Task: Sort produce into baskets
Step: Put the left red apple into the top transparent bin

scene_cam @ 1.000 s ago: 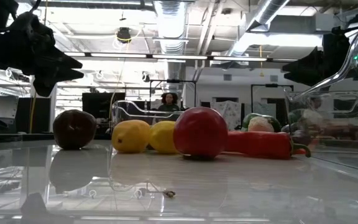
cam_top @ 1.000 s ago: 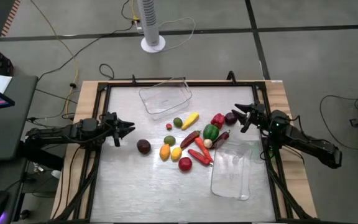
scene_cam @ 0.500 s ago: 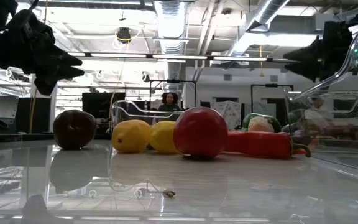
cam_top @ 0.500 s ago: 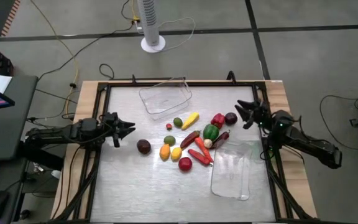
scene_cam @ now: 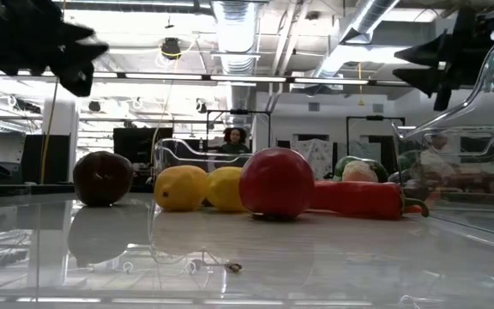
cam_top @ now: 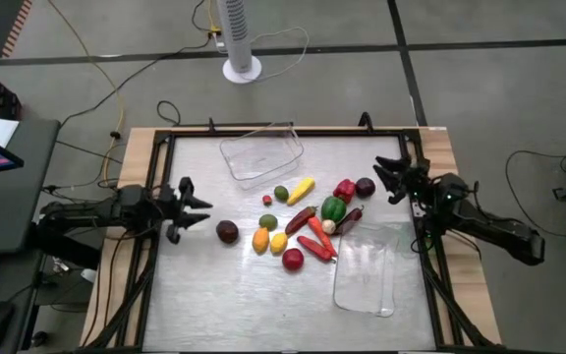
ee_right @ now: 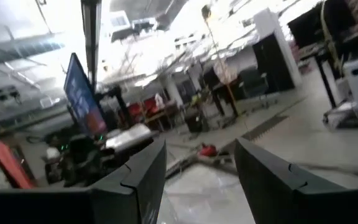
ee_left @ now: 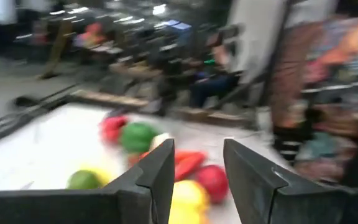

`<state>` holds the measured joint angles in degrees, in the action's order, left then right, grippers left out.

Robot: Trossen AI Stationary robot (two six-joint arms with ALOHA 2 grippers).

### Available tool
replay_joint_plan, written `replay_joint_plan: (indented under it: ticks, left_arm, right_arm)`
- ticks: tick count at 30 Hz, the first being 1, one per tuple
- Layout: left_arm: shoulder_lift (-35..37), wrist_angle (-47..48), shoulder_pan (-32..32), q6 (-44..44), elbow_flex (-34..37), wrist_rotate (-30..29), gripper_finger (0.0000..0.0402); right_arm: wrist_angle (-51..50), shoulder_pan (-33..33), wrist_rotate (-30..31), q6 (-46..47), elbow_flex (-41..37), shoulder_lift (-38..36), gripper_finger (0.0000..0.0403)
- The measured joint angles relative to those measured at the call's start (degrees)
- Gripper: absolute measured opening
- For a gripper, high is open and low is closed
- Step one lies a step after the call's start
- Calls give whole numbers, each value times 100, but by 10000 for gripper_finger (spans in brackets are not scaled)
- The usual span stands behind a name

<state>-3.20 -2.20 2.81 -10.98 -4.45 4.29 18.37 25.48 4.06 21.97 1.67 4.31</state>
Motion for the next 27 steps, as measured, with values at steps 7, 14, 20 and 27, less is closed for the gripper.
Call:
replay_joint_plan:
  ticks: [7,14,20,27]
  left_arm:
    - [-942,54,4,352,-51,-737,185]
    - [-2112,65,-162,457,-316,-461,301]
    - [-3022,128,-573,646,-662,-1050,349]
    - [-3859,348,-792,677,-1004,-1365,358]
  right_arm:
    - [312,97,-159,-402,192,970,233]
    - [193,-98,-446,-1109,994,1840,305]
    - [207,-479,-410,-1339,1218,2525,353]
    - [524,-637,-230,-1402,1220,3040,373]
